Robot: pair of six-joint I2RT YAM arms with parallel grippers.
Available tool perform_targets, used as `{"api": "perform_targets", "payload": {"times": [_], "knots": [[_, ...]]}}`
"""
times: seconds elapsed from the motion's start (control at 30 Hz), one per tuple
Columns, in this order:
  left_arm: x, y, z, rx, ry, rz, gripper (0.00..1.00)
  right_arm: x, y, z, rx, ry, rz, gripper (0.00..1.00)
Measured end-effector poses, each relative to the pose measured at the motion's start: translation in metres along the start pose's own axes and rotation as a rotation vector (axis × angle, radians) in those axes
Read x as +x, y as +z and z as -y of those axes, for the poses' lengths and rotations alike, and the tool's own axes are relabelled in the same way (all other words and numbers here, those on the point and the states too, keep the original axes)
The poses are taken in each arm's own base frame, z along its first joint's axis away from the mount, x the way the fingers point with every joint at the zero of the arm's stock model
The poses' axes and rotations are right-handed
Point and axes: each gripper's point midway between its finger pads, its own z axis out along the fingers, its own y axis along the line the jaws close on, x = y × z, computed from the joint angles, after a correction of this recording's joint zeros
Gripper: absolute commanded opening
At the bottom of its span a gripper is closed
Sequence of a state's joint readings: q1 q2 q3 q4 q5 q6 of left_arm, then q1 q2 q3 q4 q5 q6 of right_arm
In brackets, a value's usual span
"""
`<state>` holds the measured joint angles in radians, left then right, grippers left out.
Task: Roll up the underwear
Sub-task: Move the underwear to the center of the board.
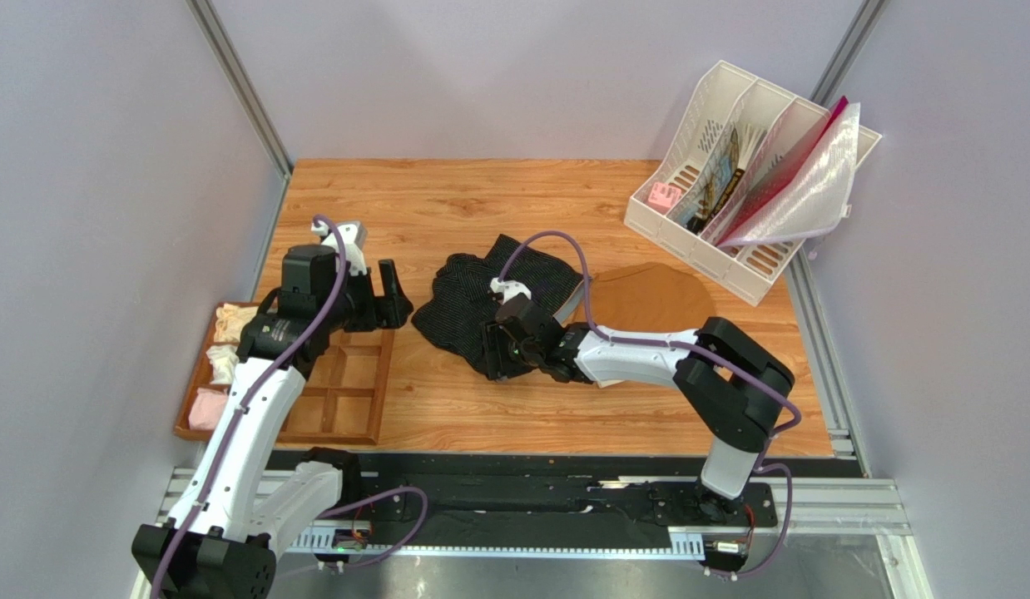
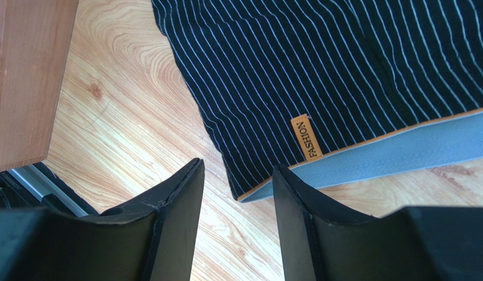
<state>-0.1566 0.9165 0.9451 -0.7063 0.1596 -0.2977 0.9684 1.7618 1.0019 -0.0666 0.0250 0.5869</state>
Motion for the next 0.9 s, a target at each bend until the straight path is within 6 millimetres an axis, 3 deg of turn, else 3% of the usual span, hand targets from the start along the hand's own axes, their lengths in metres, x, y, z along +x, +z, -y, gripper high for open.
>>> {"api": "perform_targets", "payload": {"times": [0.47, 0.83, 0.9], "knots": [[0.000, 0.000, 0.000, 0.000, 0.000, -0.001, 0.89, 0.015, 0.003, 0.005, 0.039, 0.085, -0.057, 0.51], [0.001, 0.000, 0.001, 0.005, 0.000, -0.003, 0.89, 0.012, 0.011, -0.003, -0.002, 0.133, -0.018, 0.28], [0.001, 0.000, 0.001, 0.005, 0.000, -0.003, 0.88, 0.014, 0.011, -0.003, -0.004, 0.135, -0.020, 0.17]]}}
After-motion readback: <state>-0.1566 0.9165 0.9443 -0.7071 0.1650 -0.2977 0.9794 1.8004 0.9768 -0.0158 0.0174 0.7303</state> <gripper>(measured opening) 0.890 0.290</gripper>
